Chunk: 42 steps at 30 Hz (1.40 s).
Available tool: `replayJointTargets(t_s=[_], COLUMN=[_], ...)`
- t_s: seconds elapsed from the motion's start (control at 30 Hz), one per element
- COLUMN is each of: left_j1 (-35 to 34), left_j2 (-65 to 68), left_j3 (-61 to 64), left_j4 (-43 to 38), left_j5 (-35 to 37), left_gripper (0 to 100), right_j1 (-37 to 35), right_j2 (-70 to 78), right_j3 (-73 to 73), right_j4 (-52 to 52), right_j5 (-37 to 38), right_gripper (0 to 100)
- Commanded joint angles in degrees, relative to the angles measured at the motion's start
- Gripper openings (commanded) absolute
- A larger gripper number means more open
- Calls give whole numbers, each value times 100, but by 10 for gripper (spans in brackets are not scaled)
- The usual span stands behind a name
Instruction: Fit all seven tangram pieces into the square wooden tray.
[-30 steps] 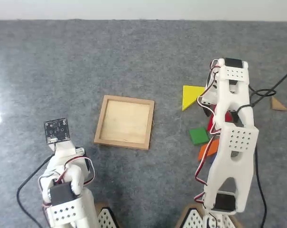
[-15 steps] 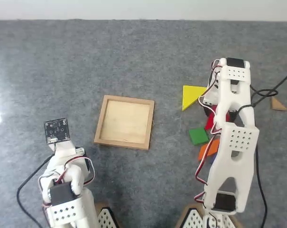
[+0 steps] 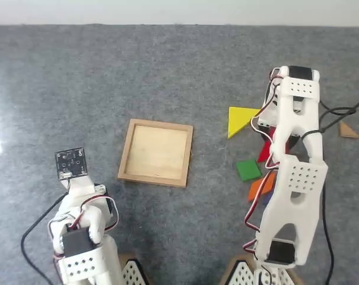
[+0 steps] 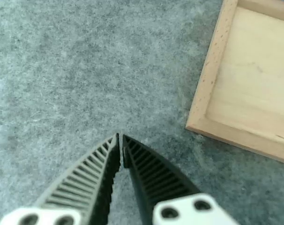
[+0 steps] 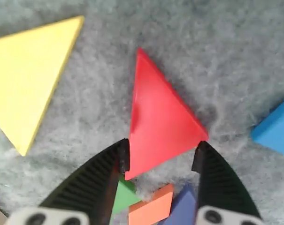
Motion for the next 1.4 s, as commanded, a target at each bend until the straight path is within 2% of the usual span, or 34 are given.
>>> replayJointTargets(t_s=[0.0, 0.1, 0.3, 0.37, 0.67, 1.0, 1.2, 1.37], left_j1=[-26, -26, -26, -26, -26, -26, -26, -26], left_j2=[-97, -97, -97, -97, -97, -97, -97, -97], left_j3=[-40, -40, -40, -40, -40, -40, -40, -40], left_j4=[44, 44, 44, 44, 44, 44, 44, 44], left_j5=[-26, -26, -26, -26, -26, -26, -26, -26], left_gripper=[14, 14, 14, 14, 14, 14, 14, 14], right_j1=[-13, 84, 75, 31, -303, -145, -286, -251], right_j2=[-391, -277, 110, 277, 664, 611, 602, 611], right_j3=[-132, -141, -141, -141, -149, -158, -703, -1477], right_j4=[101, 75, -127, -277, -365, -585, -286, 321], right_j5=[70, 70, 70, 53, 44, 211, 448, 466], right_gripper=[216, 223, 360, 372, 255, 236, 20, 8])
